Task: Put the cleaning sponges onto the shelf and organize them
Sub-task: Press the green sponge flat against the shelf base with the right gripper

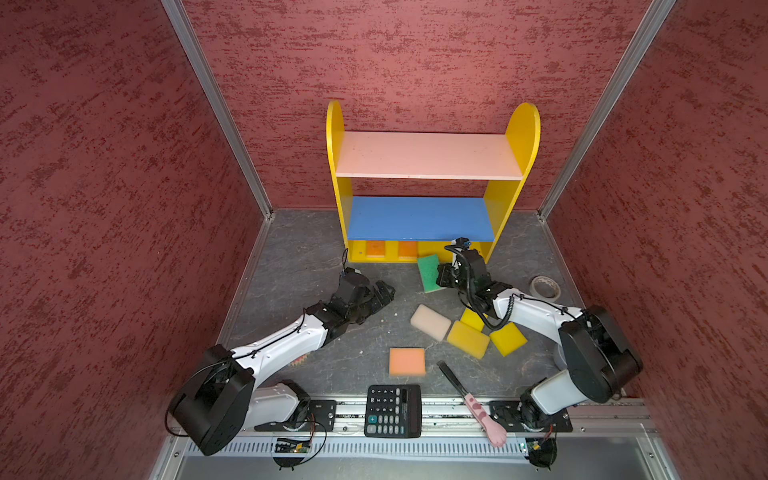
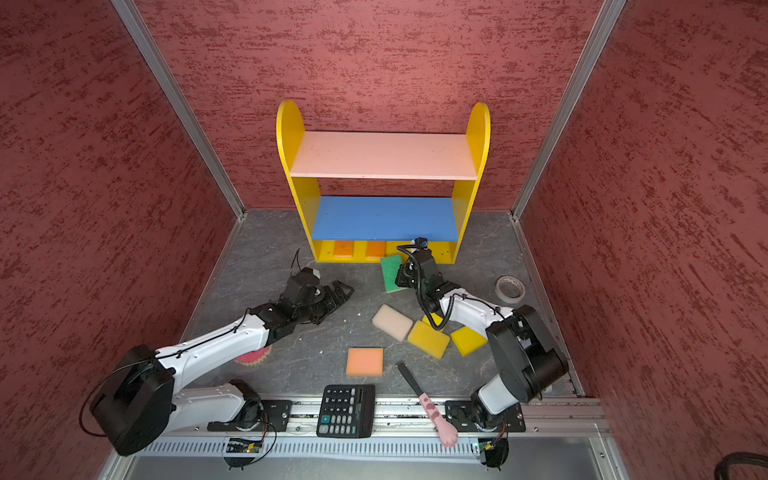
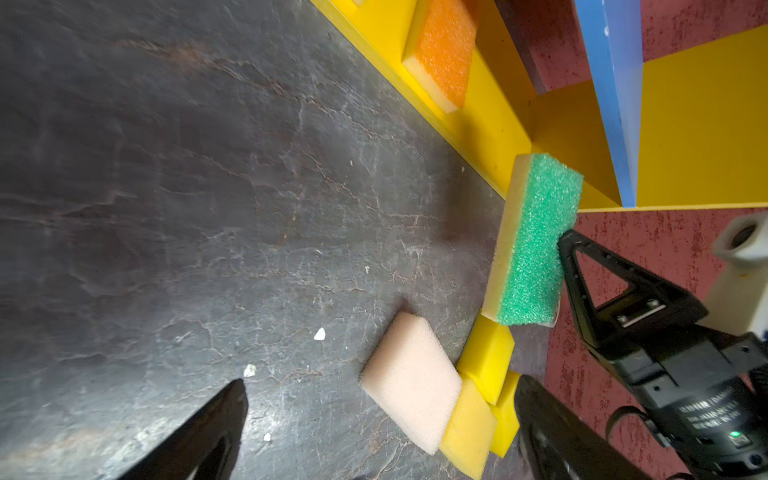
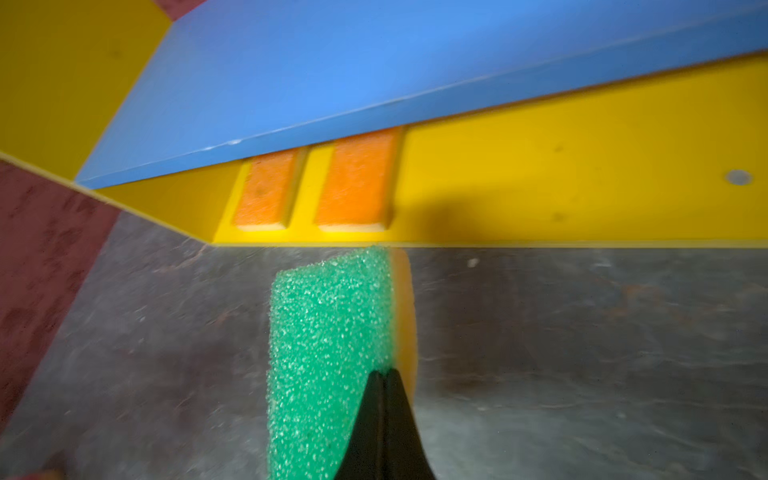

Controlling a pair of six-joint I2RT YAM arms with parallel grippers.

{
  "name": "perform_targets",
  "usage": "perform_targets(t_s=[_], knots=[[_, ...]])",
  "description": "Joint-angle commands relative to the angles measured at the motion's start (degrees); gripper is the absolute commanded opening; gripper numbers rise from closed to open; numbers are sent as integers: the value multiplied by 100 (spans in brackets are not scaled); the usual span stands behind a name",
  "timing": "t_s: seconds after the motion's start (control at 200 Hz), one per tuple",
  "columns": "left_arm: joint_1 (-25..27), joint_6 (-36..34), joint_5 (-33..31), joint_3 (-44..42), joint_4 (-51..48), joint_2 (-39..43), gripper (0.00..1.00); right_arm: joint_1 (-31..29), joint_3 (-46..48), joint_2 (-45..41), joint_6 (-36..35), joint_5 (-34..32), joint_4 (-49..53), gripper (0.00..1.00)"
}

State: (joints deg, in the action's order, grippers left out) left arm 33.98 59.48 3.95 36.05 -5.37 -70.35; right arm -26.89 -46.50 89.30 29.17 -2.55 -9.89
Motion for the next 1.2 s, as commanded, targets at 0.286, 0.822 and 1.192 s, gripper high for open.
perform_targets(t_s=[0.286, 0.822, 1.192], knots=[[-425, -19, 27, -358, -655, 614, 99, 431, -453, 1441, -54, -913, -1389, 0], [-423, 180, 69, -598, -658, 798, 99, 545, -578, 2057, 519, -1595, -1804, 32], [-388, 187, 89, -778, -493, 821, 99, 528, 663, 652, 1024, -723, -2046, 43]])
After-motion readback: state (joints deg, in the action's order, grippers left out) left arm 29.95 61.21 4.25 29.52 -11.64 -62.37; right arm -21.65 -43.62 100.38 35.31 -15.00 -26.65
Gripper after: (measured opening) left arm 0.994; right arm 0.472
